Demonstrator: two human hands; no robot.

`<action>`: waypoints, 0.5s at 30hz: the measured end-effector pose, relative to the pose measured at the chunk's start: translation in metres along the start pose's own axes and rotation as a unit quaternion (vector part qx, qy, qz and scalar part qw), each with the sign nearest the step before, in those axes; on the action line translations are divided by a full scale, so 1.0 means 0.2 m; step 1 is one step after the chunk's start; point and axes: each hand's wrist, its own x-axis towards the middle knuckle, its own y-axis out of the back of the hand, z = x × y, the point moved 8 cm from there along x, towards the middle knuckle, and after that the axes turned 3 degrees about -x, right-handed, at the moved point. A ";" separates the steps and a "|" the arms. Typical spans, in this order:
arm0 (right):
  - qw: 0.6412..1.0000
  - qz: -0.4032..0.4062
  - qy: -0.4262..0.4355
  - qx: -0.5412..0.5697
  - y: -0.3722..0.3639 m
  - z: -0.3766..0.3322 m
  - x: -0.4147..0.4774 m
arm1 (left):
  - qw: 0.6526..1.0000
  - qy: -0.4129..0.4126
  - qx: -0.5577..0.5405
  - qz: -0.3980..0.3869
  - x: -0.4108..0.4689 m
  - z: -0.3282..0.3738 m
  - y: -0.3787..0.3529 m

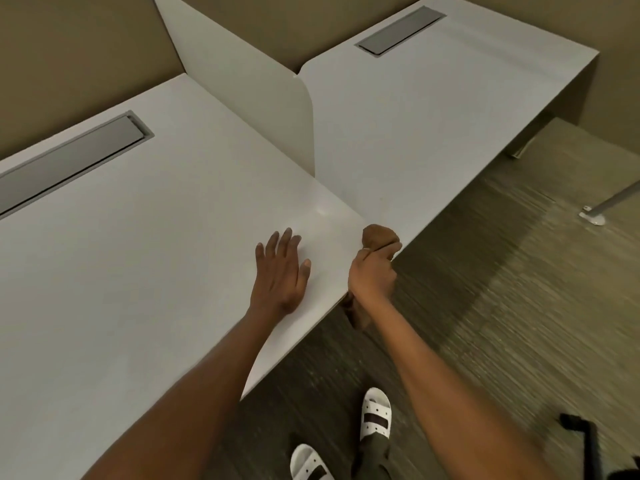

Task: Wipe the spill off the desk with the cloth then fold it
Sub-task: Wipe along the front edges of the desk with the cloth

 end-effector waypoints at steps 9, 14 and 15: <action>0.991 -0.064 0.117 -0.023 -0.22 0.01 -0.44 | 0.998 -0.006 -0.064 0.027 -0.01 0.00 0.03; 0.983 -0.105 0.146 -0.042 -0.31 0.02 -0.69 | 0.994 -0.009 -0.097 0.039 -0.01 -0.01 0.04; 0.980 -0.112 0.153 -0.053 -0.33 0.03 -0.74 | 0.994 -0.009 -0.100 0.042 -0.01 -0.01 0.05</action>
